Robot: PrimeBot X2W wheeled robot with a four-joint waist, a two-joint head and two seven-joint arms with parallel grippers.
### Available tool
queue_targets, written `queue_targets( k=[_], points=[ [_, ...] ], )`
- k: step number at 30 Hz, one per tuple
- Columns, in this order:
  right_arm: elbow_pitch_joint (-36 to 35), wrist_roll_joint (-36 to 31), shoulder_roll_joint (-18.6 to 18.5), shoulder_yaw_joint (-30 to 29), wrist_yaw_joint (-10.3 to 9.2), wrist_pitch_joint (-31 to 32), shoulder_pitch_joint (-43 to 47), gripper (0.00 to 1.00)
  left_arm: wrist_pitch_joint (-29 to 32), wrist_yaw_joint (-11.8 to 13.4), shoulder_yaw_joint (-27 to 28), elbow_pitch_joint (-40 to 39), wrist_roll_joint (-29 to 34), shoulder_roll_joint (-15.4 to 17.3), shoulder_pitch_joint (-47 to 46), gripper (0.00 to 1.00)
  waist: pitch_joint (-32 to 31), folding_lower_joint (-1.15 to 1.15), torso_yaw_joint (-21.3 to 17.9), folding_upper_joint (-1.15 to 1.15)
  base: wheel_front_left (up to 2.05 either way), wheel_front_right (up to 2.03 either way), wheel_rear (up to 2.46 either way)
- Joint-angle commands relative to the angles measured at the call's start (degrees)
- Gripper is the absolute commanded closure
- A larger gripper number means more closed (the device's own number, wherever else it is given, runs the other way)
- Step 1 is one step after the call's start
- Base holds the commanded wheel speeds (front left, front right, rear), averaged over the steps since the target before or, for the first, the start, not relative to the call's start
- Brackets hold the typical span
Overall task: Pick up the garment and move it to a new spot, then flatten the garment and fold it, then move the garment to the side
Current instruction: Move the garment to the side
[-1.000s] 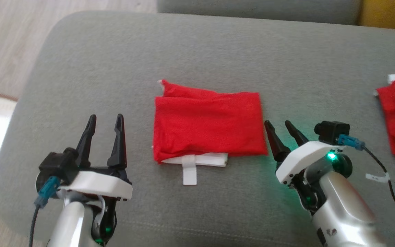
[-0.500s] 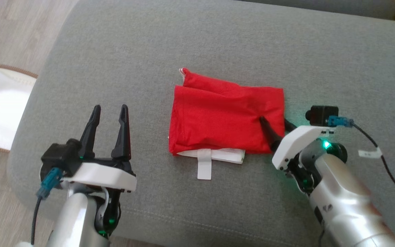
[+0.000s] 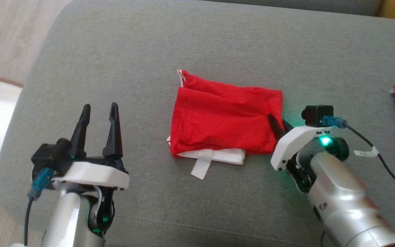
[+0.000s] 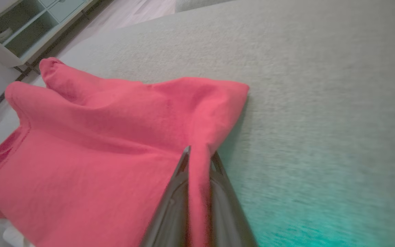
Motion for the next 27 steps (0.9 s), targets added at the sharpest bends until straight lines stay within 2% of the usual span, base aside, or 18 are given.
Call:
queue_targets(
  k=[1, 7, 9, 17, 23, 27],
  points=[
    [-0.7, -3.3, -0.2, 0.1, -0.05, -2.4, -3.3, 1.0, -0.3, 0.1, 2.5, -2.3, -0.6, 0.6, -1.9, 0.0, -0.8, 0.0, -2.3, 0.0, 0.0, 0.0, 0.0],
    [-2.7, -9.6, -4.6, -0.3, -0.05, -4.1, -5.6, 1.0, -0.3, 0.1, 2.9, -2.8, -0.5, 0.6, -1.9, 0.0, -1.2, 0.0, -6.3, 0.0, 0.0, 0.0, 0.0],
    [-4.5, -11.6, -7.2, 0.0, -0.05, -3.7, -6.2, 1.0, -0.3, 0.0, 3.0, -2.9, -0.4, 0.6, -2.0, 0.0, -1.1, 0.0, -8.0, 0.0, 0.0, 0.0, 0.0],
    [-13.3, -16.1, -21.2, 0.7, -0.05, 1.9, -7.5, 1.0, -0.3, -0.6, 3.0, -3.1, 0.1, 0.6, -3.1, 0.0, 0.7, 0.0, -13.0, 0.0, 0.0, 0.0, 0.0],
    [-16.5, -19.6, -32.2, 0.1, -0.05, 6.6, -6.9, 1.0, -0.3, -0.9, 2.5, -3.2, 0.3, 0.6, -4.4, 0.0, 2.6, 0.0, -13.7, 0.0, 0.0, 0.0, 0.0],
    [-17.7, -21.3, -36.5, -2.1, -0.05, 9.9, -6.1, 1.0, -0.3, -1.2, 2.4, -3.2, 0.3, 0.6, -5.2, 0.0, 3.9, 0.0, -13.5, 0.0, 0.0, 0.0, 0.0]
  ],
)
